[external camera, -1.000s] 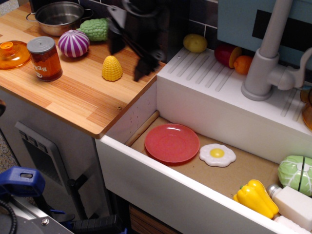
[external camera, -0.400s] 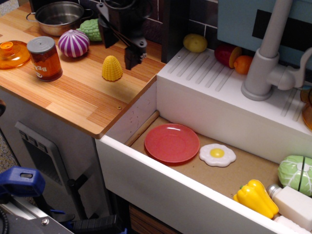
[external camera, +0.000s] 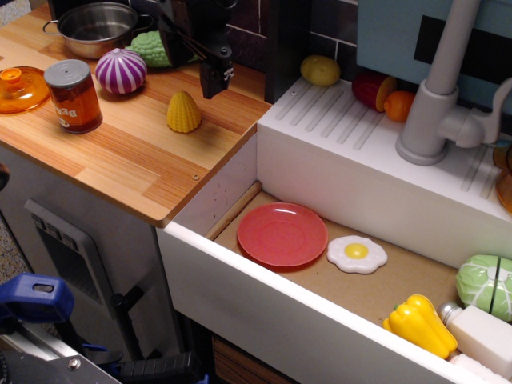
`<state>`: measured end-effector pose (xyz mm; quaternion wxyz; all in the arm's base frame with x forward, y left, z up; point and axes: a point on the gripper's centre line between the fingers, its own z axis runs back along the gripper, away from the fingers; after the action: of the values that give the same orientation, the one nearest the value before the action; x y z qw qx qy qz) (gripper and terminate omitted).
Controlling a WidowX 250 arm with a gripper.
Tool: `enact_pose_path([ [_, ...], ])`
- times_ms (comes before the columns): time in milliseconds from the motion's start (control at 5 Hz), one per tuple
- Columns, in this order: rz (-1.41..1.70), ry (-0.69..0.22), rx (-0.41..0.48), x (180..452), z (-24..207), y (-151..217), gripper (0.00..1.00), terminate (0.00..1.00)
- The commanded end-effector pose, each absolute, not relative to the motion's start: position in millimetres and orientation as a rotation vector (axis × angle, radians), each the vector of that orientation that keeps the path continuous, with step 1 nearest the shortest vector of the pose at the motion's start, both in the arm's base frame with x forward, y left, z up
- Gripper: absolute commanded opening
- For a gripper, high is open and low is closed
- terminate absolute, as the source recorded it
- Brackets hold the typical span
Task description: Put corn on plate
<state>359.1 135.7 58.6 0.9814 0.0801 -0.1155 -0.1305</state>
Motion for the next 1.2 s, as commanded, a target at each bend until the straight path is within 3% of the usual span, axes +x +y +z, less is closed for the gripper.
enact_pose_path([
  [0, -0.271, -0.295, 0.169, 368.8, 67.7, 145.3, 1.0, 0.0],
  [1000, -0.252, -0.327, 0.143, 345.2, 31.9, 153.9, 1.0, 0.0],
])
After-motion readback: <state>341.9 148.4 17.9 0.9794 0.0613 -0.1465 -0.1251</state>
